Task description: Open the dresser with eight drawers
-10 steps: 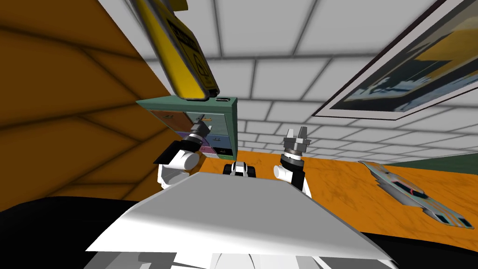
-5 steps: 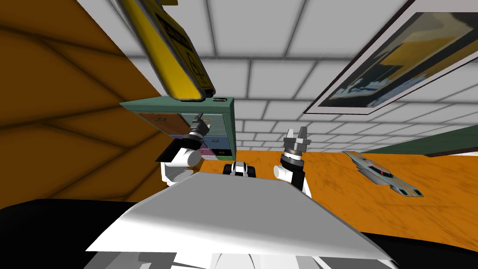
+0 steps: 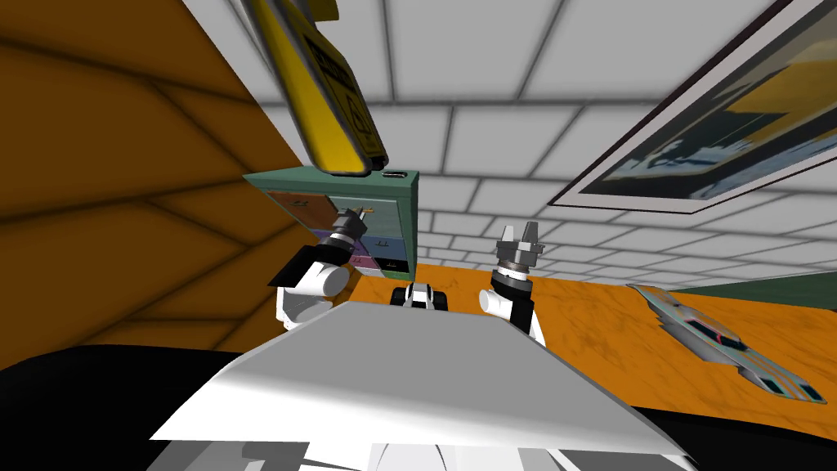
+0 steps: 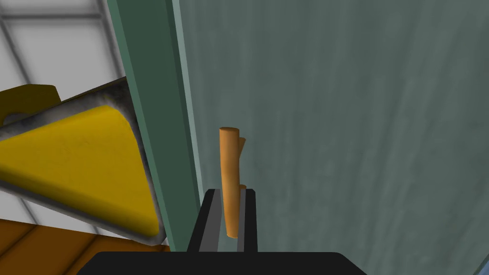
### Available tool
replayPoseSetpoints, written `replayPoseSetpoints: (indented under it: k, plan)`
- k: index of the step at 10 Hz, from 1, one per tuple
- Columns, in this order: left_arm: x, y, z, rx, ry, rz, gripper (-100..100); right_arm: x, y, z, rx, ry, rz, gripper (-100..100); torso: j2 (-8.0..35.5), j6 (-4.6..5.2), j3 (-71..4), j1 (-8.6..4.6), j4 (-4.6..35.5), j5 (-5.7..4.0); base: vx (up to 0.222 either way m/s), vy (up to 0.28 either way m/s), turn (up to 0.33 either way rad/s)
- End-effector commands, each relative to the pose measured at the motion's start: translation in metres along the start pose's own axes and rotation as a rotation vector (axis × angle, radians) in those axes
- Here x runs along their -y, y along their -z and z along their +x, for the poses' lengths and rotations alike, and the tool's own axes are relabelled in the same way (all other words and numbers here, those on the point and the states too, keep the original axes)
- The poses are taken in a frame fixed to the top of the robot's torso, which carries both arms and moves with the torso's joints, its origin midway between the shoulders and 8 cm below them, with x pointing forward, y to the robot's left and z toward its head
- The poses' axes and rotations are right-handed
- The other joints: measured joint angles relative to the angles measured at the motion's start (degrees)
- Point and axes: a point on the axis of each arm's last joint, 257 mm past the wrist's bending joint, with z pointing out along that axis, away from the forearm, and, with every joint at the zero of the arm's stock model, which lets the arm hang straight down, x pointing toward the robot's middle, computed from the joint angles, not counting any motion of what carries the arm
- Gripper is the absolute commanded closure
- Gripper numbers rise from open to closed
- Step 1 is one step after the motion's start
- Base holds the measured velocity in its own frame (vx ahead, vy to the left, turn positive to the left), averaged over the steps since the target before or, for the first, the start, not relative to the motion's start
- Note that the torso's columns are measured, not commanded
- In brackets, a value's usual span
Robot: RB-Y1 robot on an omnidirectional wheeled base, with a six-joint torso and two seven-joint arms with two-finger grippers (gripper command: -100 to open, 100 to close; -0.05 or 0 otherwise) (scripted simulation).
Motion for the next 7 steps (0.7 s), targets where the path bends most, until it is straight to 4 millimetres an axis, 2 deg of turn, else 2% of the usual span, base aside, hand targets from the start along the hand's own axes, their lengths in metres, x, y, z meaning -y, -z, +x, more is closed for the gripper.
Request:
replayPoseSetpoints:
  k: [1,3,7]
  plan:
    - [0.0,0.001,0.002,-0.014,0.003,0.001,100,0.0,0.0,0.0,0.0,0.0,0.0,0,-0.04,0.0,-0.02,-0.05,-0.02,-0.01,0.0,-0.011,0.043]
    - [-0.002,-0.011,0.001,-0.003,0.001,0.001,100,0.0,0.0,0.0,0.0,0.0,0.0,0,0.11,-0.06,0.04,0.14,0.08,0.02,-0.08,0.025,-0.039]
    - [-0.004,-0.036,0.003,0.014,0.002,-0.005,100,0.0,0.0,0.0,0.0,0.0,0.0,0,0.17,-0.15,0.08,0.22,0.15,0.02,-0.165,0.035,-0.084]
